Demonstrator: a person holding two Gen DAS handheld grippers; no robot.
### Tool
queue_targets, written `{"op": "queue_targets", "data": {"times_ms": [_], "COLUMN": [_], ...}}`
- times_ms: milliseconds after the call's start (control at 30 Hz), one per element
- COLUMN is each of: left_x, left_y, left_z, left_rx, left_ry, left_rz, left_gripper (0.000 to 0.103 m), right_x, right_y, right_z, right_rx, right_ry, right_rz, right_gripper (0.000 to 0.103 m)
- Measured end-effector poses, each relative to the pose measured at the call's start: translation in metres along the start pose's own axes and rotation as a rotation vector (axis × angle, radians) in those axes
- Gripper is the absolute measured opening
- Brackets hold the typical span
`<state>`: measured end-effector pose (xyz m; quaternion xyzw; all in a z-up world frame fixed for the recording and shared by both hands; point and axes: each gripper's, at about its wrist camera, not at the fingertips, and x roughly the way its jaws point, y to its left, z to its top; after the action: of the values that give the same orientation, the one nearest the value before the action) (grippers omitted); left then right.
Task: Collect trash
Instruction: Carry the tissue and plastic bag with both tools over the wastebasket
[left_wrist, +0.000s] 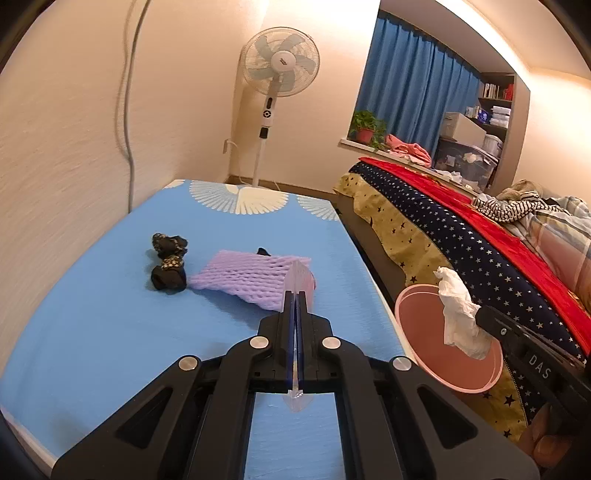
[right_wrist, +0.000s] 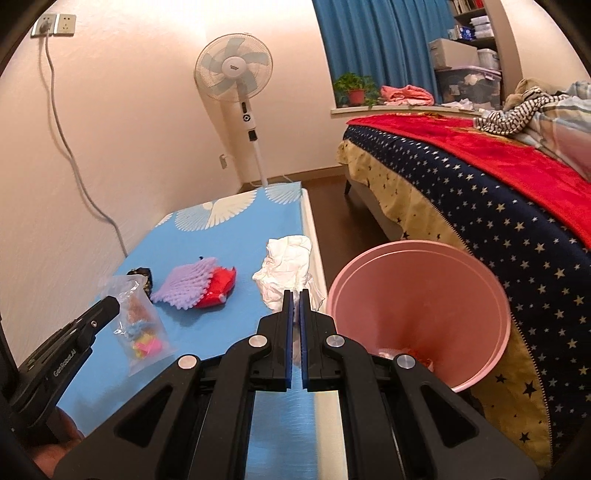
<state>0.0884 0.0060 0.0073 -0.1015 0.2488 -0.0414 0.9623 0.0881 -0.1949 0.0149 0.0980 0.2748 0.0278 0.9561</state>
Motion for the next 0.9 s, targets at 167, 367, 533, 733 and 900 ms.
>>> {"op": "queue_targets", "data": {"times_ms": [167,367,533,733,900], "left_x": [0.002,0.006,0.012,0.021,0.032], "left_y": [-0.010,-0.026,-0.042,-0.059,-0.076], "left_z": [0.001,0.004,0.007,0.010,0.011], "left_rx": [0.020,0.047,0.079,0.100,0.108], "left_ry": [-0.003,-0.008,-0.010,-0.006,0.007], "left_rz": [-0.020,-0.050,-0.083,-0.123,-0.175], "left_gripper": [0.001,0.001,0.001,0.001,0.001], "right_x": [-0.001,-0.002,-0.003,-0.005,-0.010], "right_y": [-0.005,-0.013,-0.019,-0.028,-0.050], "right_z": [0.003,0.007,0.010,0.017,0.028], "right_rx": [-0.005,-0.006,-0.009,-0.001,0.028], "right_ry": [-0.005,-0.011,-0.017,-0.028,-0.046], "right_rz": [-0.034,-0.071,-0.098,-0.134,-0.194], "right_gripper": [0.003,0.003,0.003,0.003,0.003]}}
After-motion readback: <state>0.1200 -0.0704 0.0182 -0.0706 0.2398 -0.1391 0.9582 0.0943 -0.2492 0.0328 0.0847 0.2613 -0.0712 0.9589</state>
